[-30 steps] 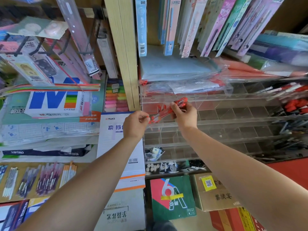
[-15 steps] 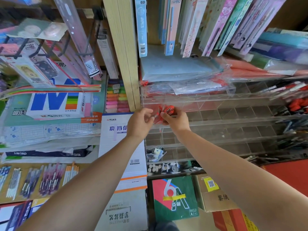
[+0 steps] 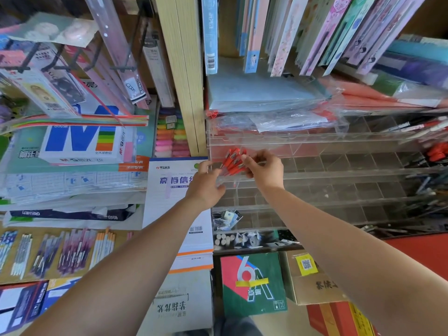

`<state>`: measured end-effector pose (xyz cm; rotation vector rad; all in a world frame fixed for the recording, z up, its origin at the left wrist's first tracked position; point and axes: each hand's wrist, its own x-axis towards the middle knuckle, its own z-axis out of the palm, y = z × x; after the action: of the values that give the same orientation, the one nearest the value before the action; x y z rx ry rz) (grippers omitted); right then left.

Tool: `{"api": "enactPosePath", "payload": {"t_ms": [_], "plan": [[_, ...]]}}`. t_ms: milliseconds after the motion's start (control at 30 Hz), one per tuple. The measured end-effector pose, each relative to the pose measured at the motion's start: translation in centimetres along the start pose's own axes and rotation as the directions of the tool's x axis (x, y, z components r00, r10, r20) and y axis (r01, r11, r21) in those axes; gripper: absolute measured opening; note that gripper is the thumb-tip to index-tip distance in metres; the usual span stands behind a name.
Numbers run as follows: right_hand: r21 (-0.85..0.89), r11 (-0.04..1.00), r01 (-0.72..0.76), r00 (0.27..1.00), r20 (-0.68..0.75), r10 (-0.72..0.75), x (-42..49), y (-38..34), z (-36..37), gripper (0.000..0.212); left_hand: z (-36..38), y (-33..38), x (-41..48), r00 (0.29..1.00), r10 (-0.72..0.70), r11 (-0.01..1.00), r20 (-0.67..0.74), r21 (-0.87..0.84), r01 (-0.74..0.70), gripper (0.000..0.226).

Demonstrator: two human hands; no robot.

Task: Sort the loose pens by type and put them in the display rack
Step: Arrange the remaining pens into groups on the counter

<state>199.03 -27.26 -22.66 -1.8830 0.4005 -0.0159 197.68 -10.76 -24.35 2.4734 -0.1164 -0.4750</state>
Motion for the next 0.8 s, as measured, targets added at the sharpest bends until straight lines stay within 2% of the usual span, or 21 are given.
{"api": "enactPosePath", "payload": {"t_ms": [167,267,367,533,633,733,800], "plan": [[0.101,0.994,0.052,0.993,0.103,-0.062,-1.0,0.9,-0.1,0.009,0.4,0.1,-0.5,1.000,-0.005,1.000,0.013,0.031,0.004,0.048],[0.102,0.994,0.031,0.996,0.084,-0.039,-0.6,0.6,-0.3,0.005,0.5,0.2,-0.7,1.000,-0.006,0.999,0.030,0.046,0.005,0.055],[0.023,1.000,0.015,1.000,0.019,-0.015,-0.3,0.8,-0.2,0.011,0.5,0.5,-0.9,0.999,-0.020,0.999,0.042,0.028,0.019,0.061],[-0.068,0.997,0.043,0.999,0.026,-0.041,-0.2,0.9,-0.1,0.010,0.5,0.6,-1.2,0.998,-0.029,0.999,0.053,-0.015,0.030,0.065],[-0.127,0.986,0.104,0.994,0.035,-0.100,-0.7,0.6,-0.5,0.008,0.4,0.5,-1.5,1.000,-0.016,1.000,0.001,-0.026,0.016,0.056],[-0.159,0.967,0.197,0.979,-0.011,-0.201,-1.9,0.0,-0.4,0.009,-0.3,0.3,-2.3,0.994,-0.025,0.999,-0.106,-0.024,0.022,0.044],[-0.147,0.953,0.264,0.964,0.008,-0.265,-3.1,-0.8,0.4,0.006,-1.0,-0.3,-3.2,0.984,-0.035,0.999,-0.175,-0.033,0.030,0.038]]}}
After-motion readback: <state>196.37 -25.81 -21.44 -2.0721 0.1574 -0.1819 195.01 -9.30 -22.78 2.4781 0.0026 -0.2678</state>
